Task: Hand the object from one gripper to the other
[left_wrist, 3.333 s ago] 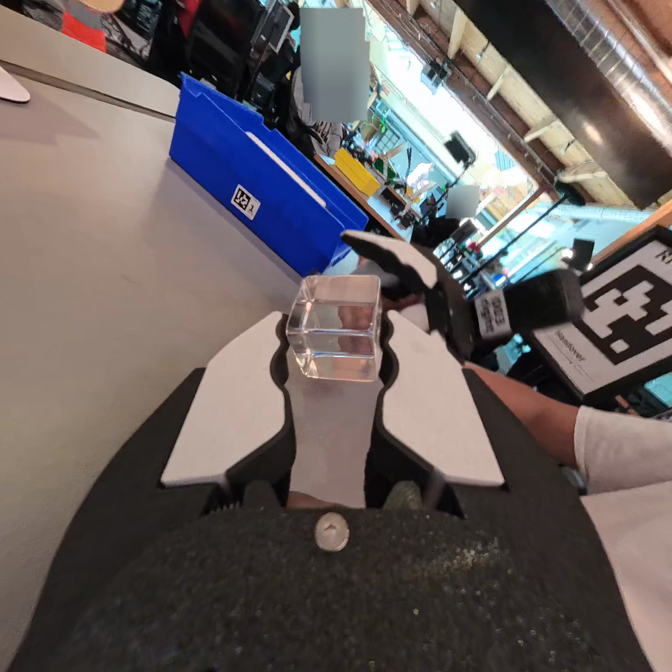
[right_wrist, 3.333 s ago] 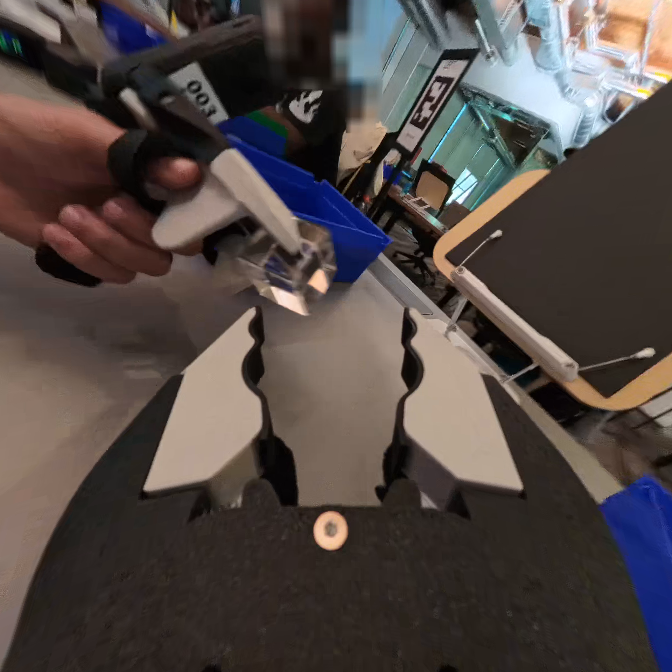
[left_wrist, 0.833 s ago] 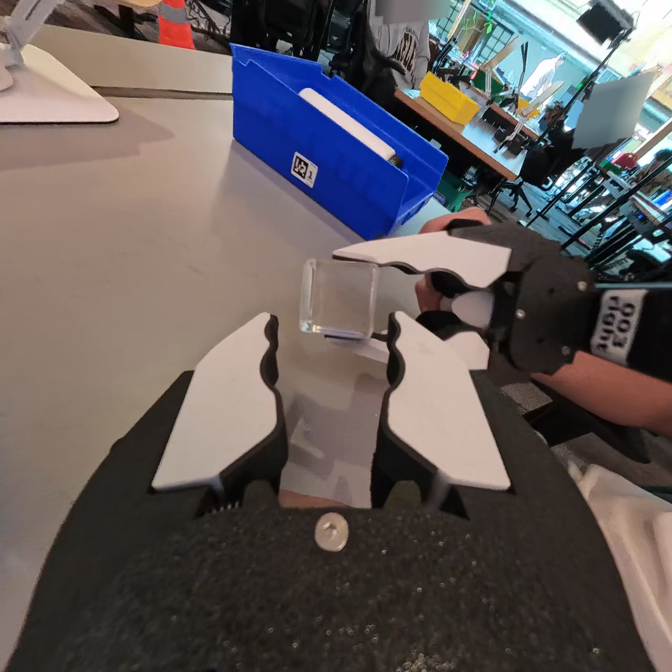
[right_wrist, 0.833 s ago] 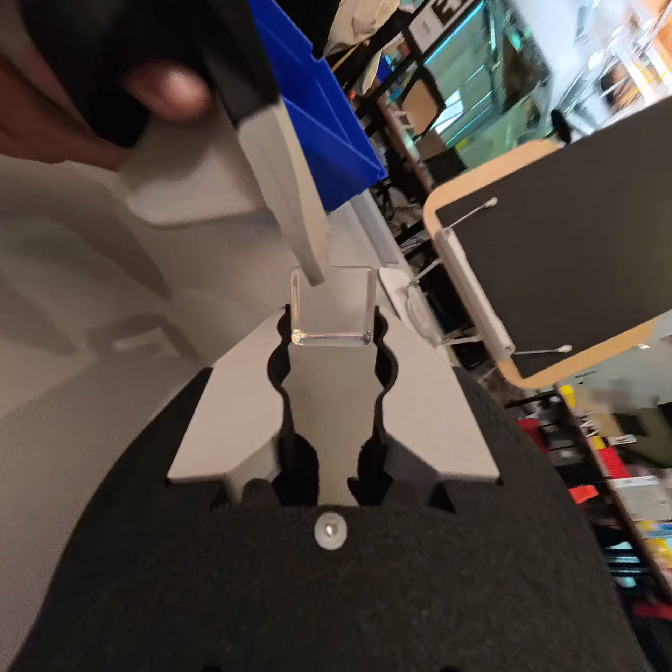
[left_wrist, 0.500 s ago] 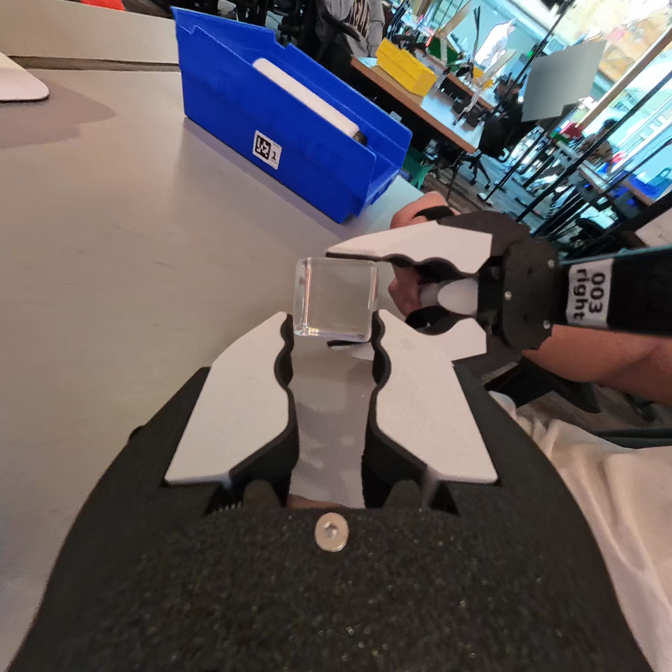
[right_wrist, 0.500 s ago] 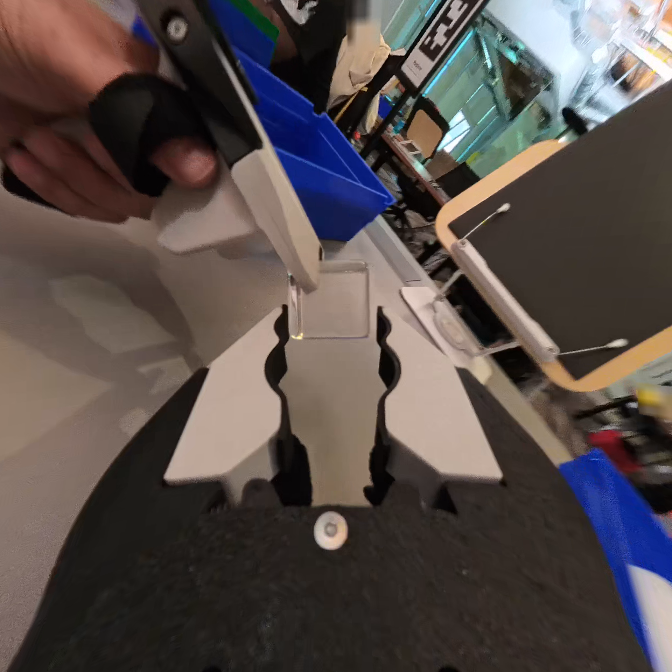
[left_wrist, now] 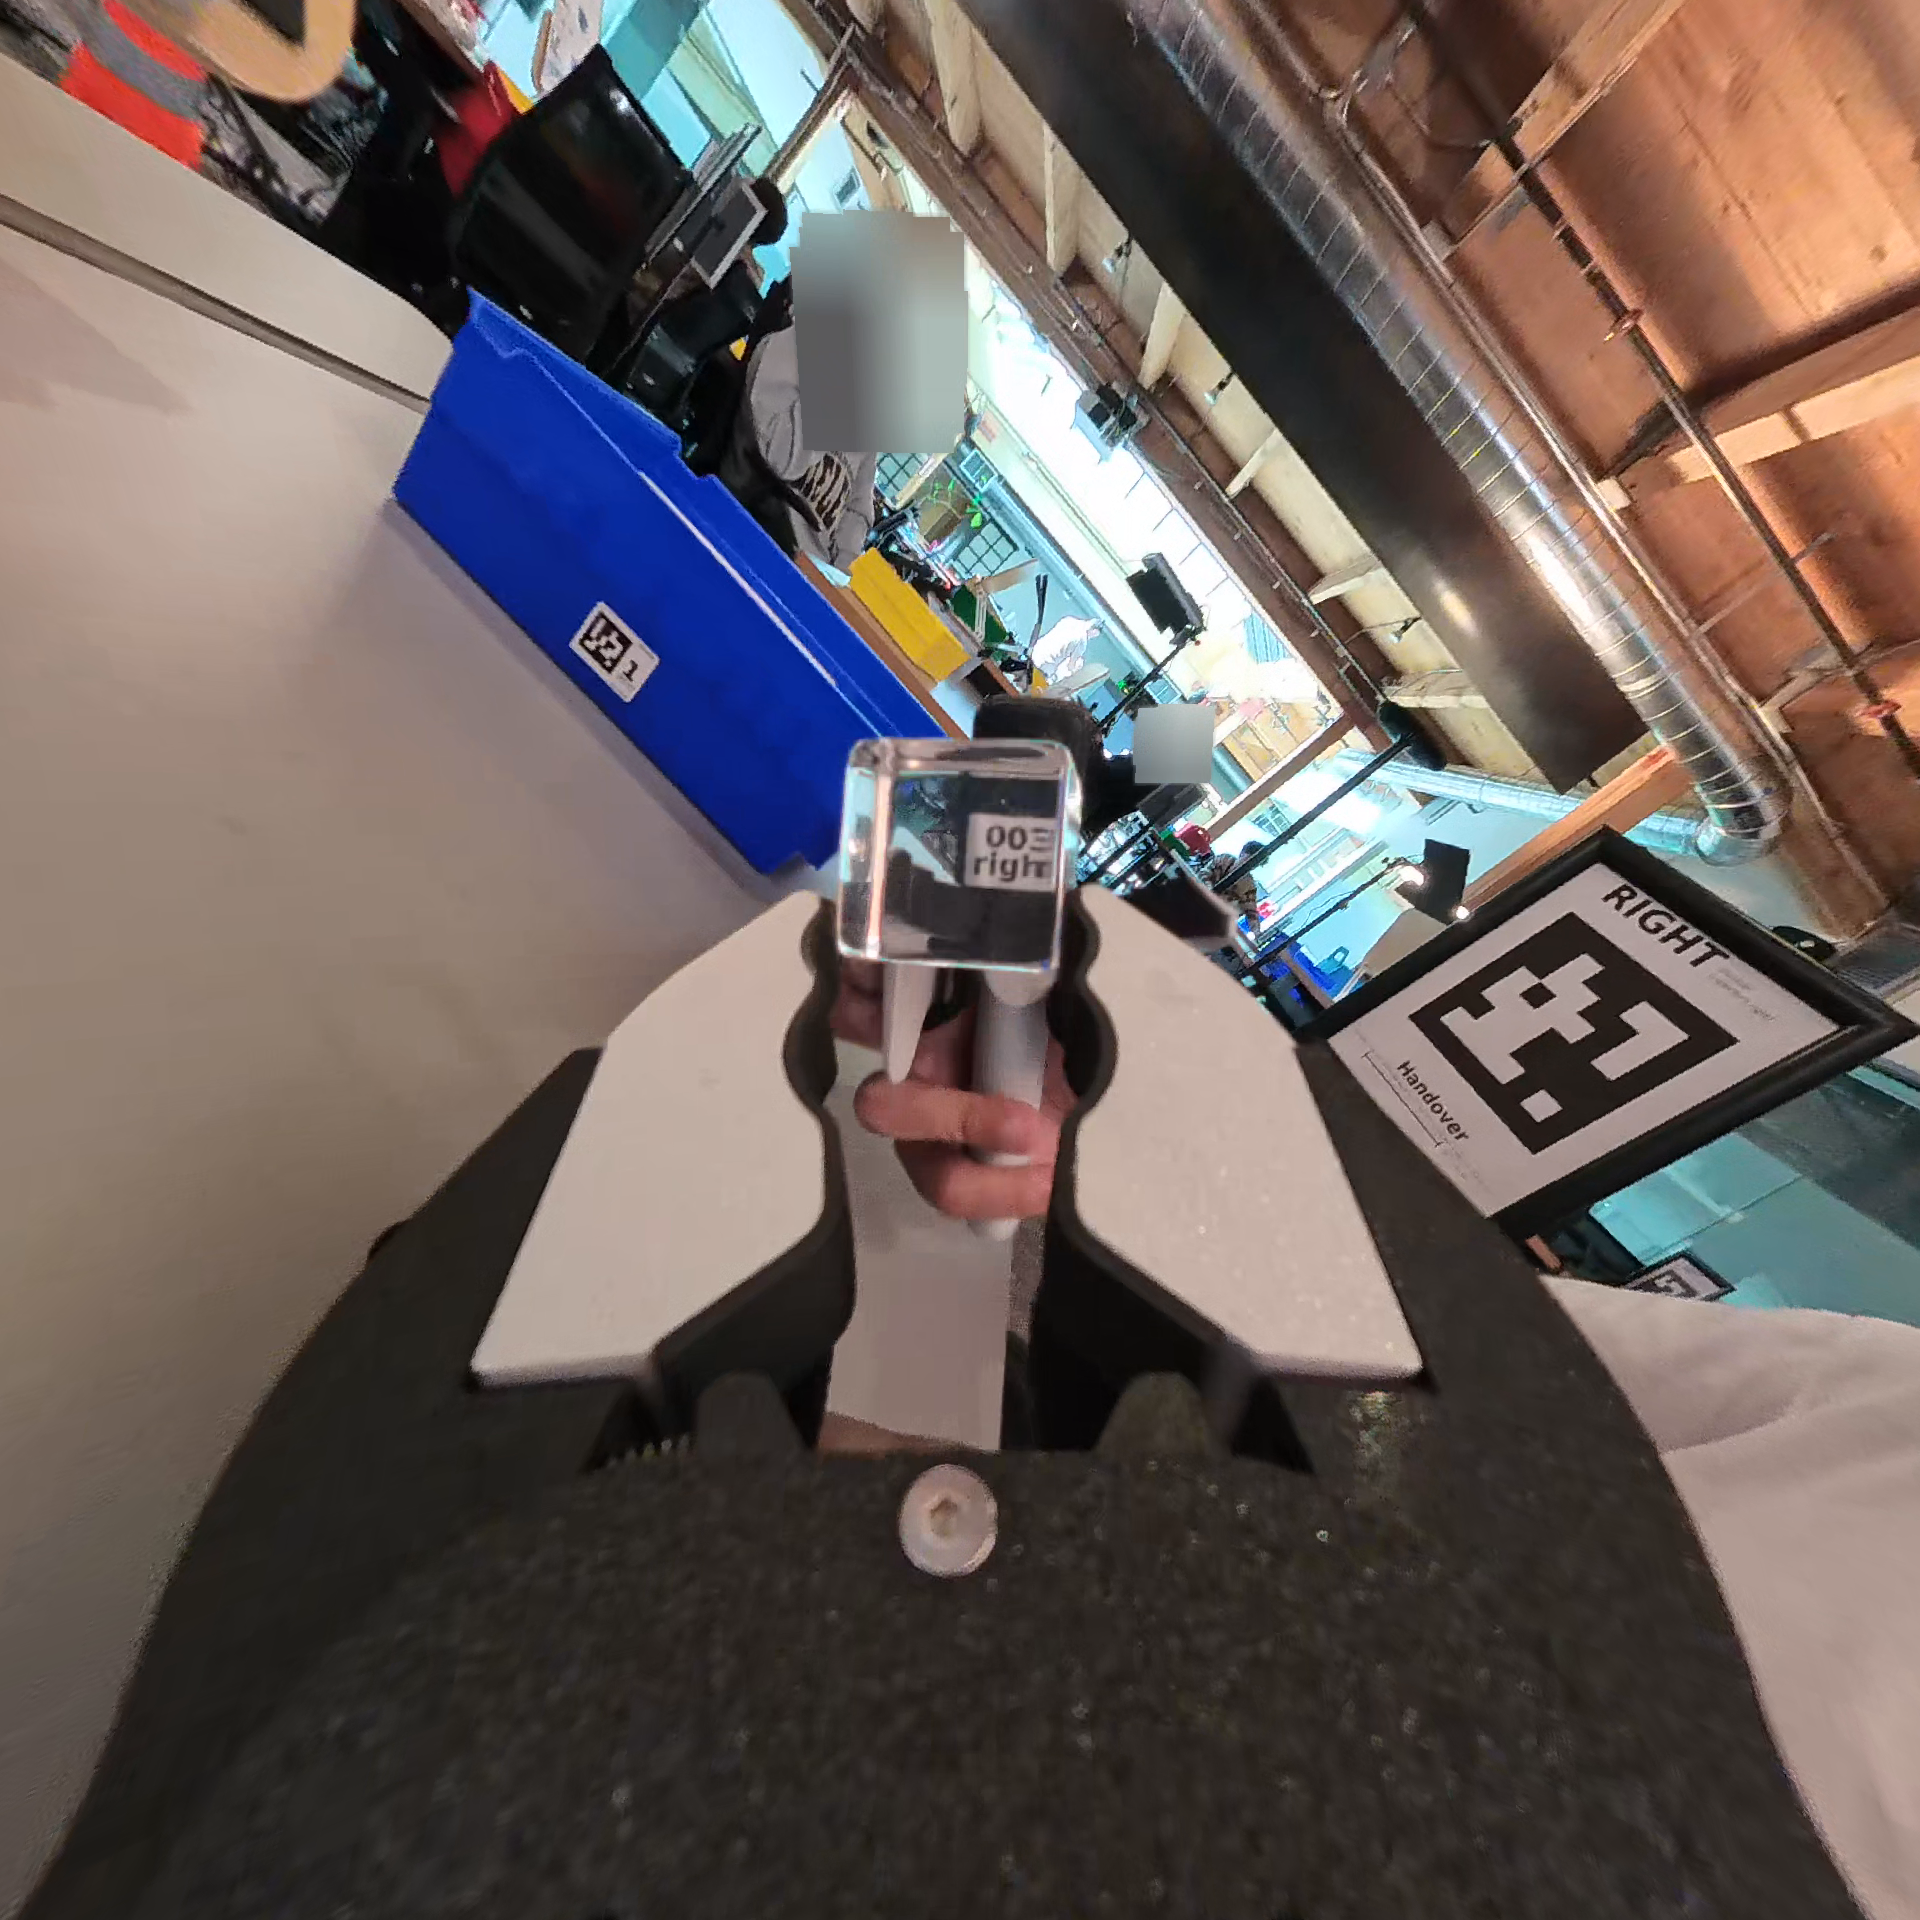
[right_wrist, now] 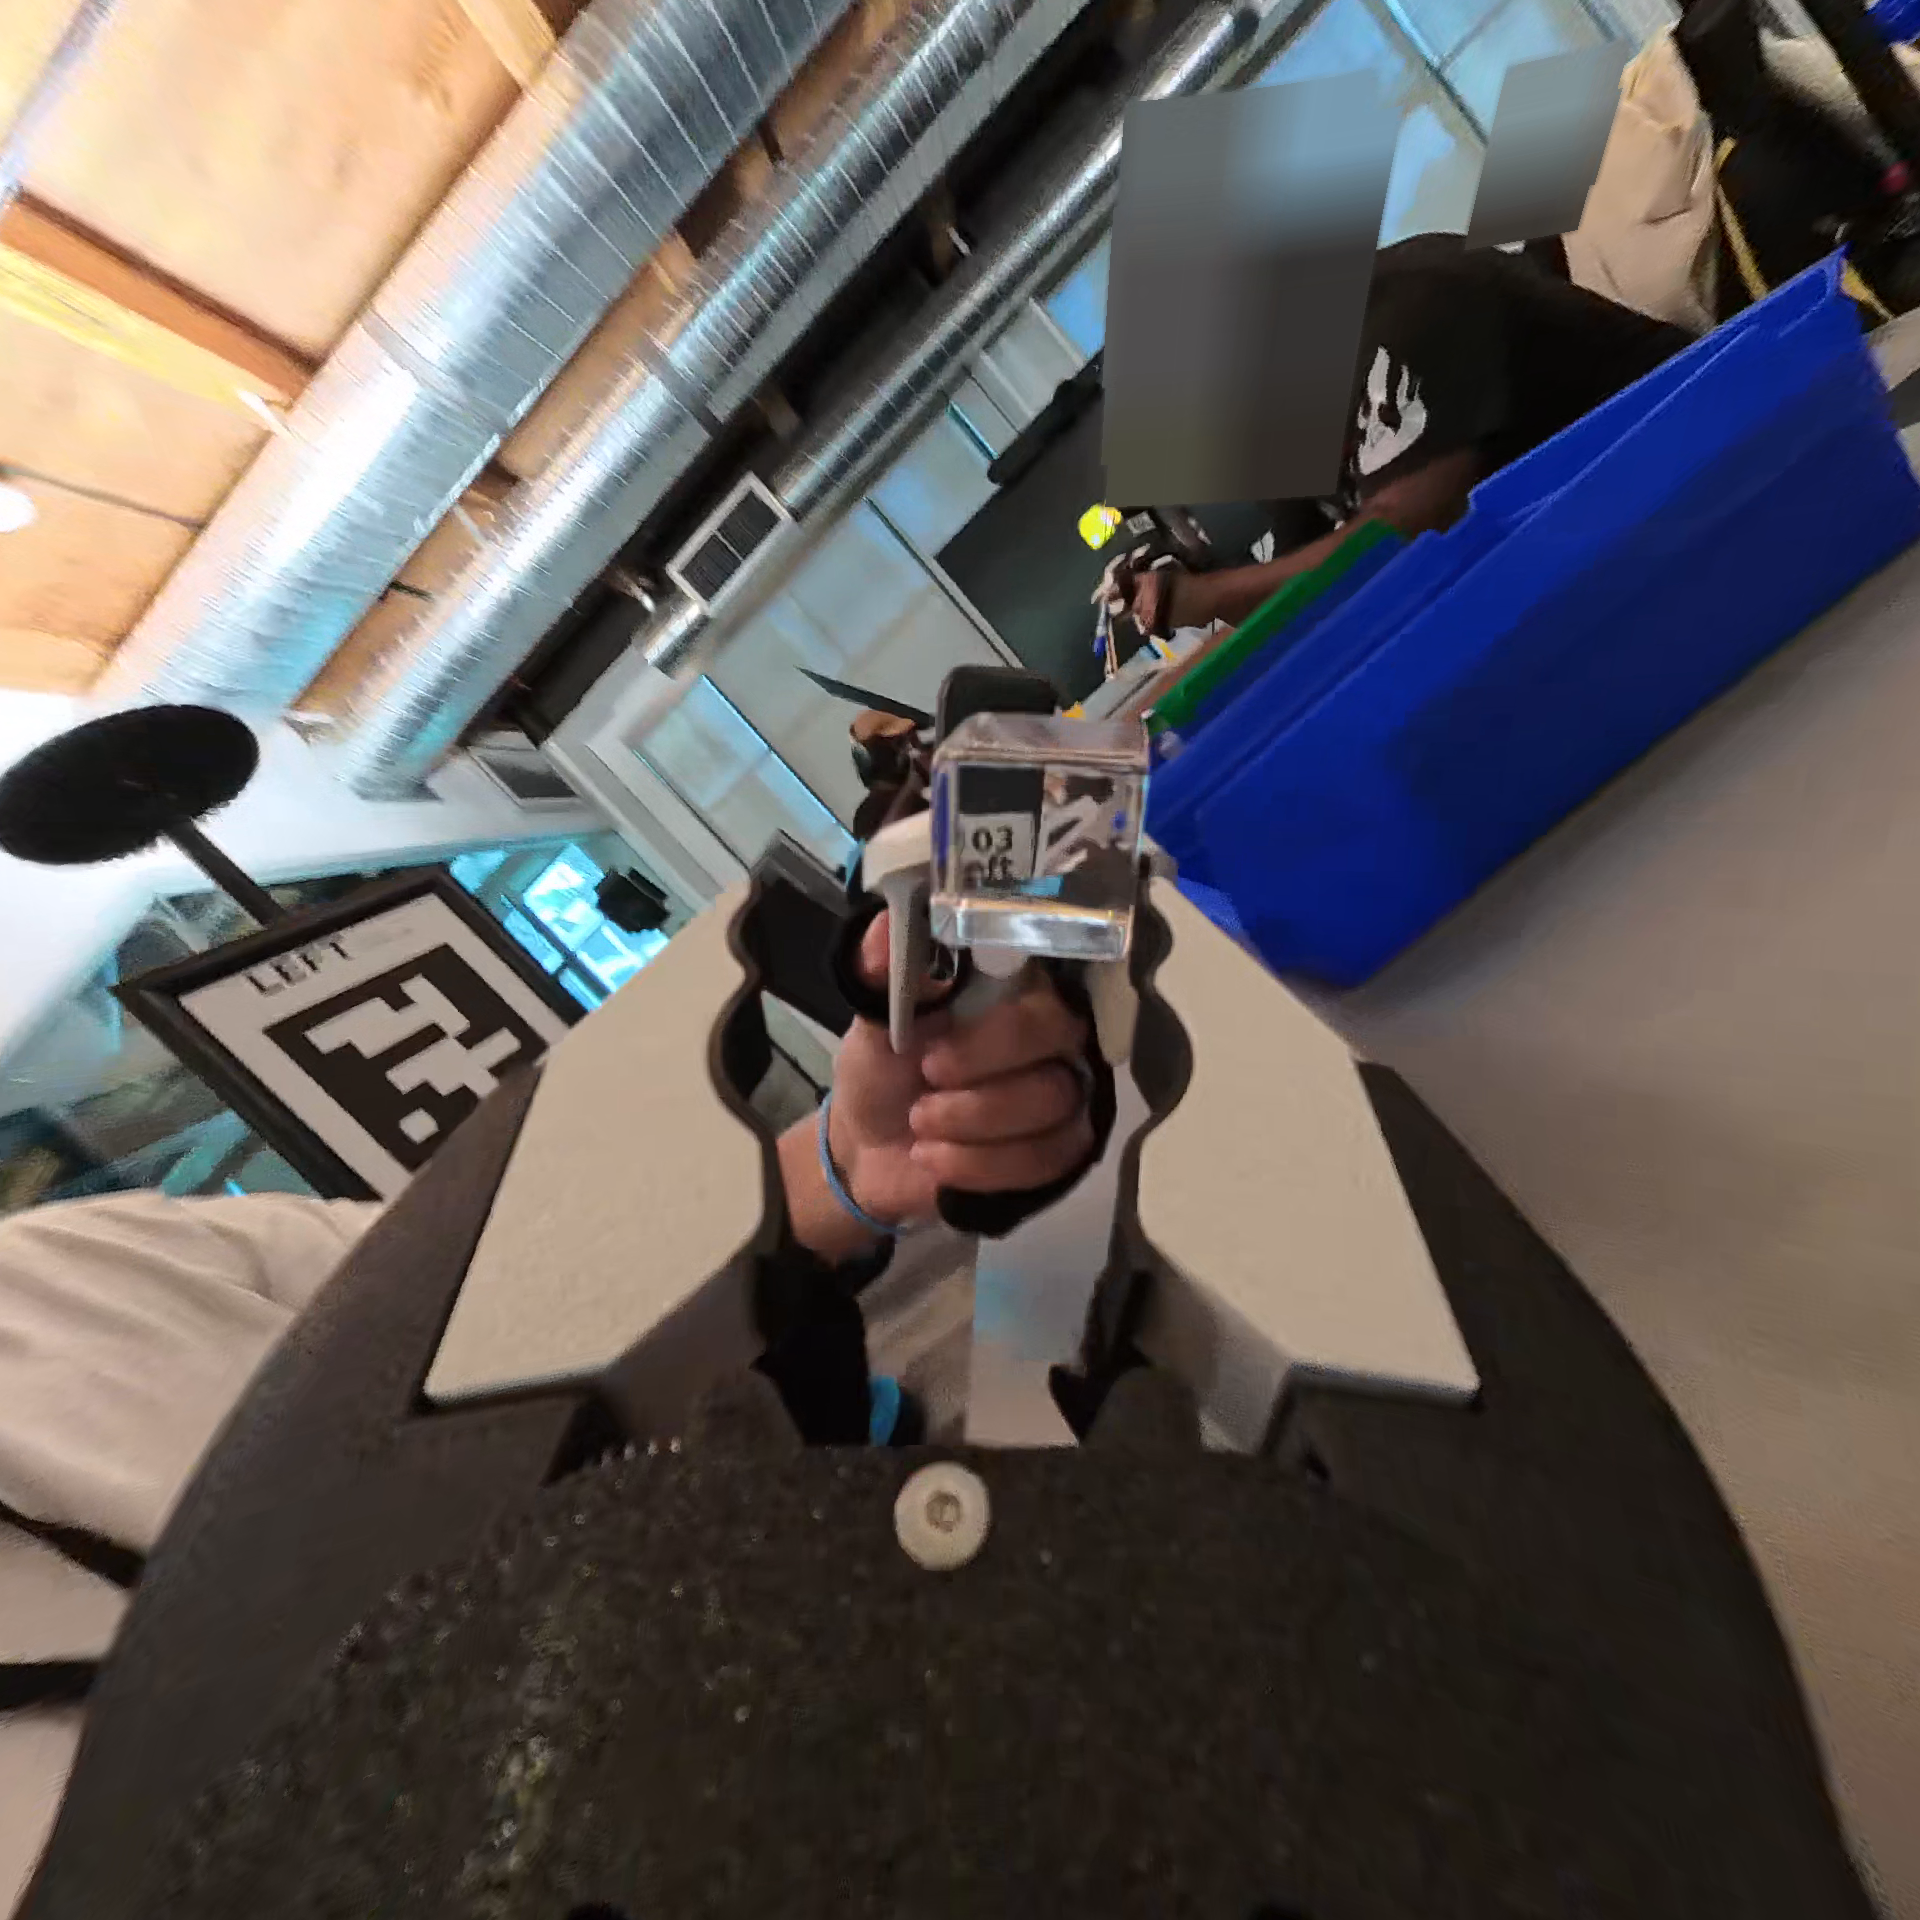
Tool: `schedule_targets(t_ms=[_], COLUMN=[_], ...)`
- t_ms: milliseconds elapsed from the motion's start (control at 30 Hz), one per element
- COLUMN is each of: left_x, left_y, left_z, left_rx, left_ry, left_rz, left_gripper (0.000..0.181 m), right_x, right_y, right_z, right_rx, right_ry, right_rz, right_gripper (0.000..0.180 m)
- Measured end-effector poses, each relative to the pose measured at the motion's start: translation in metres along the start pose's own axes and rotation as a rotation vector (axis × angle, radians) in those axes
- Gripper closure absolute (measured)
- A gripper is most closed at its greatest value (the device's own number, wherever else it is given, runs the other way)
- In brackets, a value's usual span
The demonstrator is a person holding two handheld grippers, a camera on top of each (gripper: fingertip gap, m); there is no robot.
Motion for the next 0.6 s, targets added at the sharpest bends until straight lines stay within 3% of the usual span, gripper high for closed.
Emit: schedule_targets(t_ms=[133,367,433,533,600], left_x=[-0.009,-0.011,-0.004,0.017,0.031], left_y=[0.011,0.016,0.017,0.042,0.063], left_z=[0.008,0.010,0.010,0.010,0.006], left_rx=[-0.090,-0.192,-0.249,-0.299,-0.373], left_ry=[-0.023,-0.079,-0.139,-0.222,-0.274], left_rz=[-0.039,-0.056,-0.075,-0.229,-0.272], left_gripper=[0.141,0.140,0.120,0.120,0.126], right_x=[-0.002,0.007,0.015,0.045,0.087], right_y=[-0.006,-0.005,-0.016,-0.078,-0.145], right_z=[0.009,0.007,0.007,-0.009,-0.013], right_rx=[0.006,0.111,0.204,0.441,0.636], right_ry=[0.041,0.108,0.193,0.374,0.658], right_rz=[0.059,-0.032,-0.060,-0.131,-0.169], right_gripper=[0.137,0.138,0.138,0.137,0.137])
Point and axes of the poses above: each gripper's, where its closed fingertips meet, x back along the fingers, y out of its underside, z = x × y across the jaws, the point moved 2 cm from there along x, back along the fingers, and after that the axes turned 3 degrees about -y, right-handed, at the moved point
